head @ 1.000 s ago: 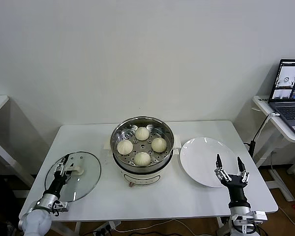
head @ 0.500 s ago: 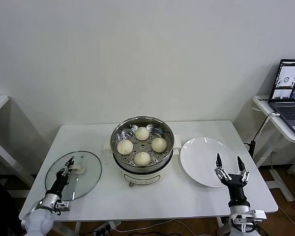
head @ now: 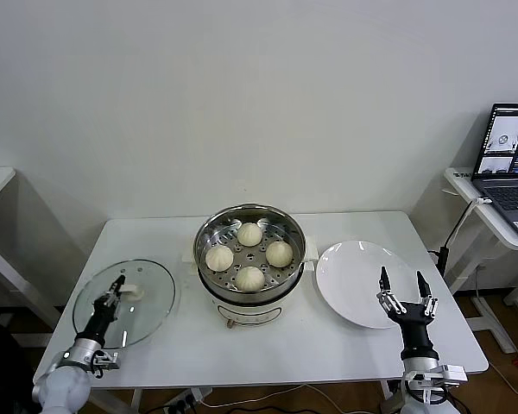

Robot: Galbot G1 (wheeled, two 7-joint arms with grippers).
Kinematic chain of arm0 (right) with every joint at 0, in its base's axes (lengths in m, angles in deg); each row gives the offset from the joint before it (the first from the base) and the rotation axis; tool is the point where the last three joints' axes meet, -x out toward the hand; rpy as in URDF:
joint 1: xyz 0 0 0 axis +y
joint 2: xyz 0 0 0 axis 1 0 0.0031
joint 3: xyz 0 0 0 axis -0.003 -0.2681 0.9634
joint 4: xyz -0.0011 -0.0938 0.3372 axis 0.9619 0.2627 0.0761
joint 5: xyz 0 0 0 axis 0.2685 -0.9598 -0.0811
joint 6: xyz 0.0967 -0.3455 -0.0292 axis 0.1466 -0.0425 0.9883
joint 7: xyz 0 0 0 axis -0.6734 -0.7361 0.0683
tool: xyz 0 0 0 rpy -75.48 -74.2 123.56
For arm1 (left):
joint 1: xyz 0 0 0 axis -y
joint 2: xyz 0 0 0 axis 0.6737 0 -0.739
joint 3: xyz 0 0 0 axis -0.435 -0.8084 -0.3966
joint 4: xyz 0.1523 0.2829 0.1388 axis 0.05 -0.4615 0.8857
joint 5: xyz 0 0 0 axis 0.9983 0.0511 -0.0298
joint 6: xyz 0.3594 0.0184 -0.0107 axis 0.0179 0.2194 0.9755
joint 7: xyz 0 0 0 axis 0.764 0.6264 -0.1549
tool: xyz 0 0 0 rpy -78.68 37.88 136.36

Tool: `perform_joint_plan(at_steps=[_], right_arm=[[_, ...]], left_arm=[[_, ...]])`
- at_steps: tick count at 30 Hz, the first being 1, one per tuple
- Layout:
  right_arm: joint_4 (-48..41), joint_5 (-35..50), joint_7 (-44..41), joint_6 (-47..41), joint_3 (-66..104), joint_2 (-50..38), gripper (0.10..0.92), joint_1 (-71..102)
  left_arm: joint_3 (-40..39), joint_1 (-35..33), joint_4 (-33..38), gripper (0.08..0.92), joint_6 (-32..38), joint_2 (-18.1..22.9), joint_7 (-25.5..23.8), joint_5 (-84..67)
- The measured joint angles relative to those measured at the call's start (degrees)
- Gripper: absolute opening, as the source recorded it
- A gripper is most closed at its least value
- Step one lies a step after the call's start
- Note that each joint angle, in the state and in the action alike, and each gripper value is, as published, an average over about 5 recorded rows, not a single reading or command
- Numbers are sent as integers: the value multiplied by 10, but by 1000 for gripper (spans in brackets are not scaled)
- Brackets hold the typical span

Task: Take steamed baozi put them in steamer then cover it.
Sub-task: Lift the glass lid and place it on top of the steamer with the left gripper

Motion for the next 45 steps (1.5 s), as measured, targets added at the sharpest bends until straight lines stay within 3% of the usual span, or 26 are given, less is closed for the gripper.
perform_joint_plan(at_steps=[6, 13, 24, 34, 45], right_arm=[[2, -1, 0, 2, -1, 0, 823, 0], [2, -2, 0, 6, -3, -1, 823, 0], [3, -8, 0, 10, 6, 1, 823, 2], [-1, -18, -1, 13, 17, 11, 823, 7], [2, -32, 0, 14, 25, 24, 823, 15]], left_arm=[[14, -34, 100, 189, -39, -16, -38, -47], [0, -72, 234, 189, -128, -54, -114, -123], [-126, -58, 383, 189, -294, -114, -235, -161], [-294, 18, 426, 189, -419, -132, -306, -141], [-451, 119, 398, 189, -497, -98, -335, -100]])
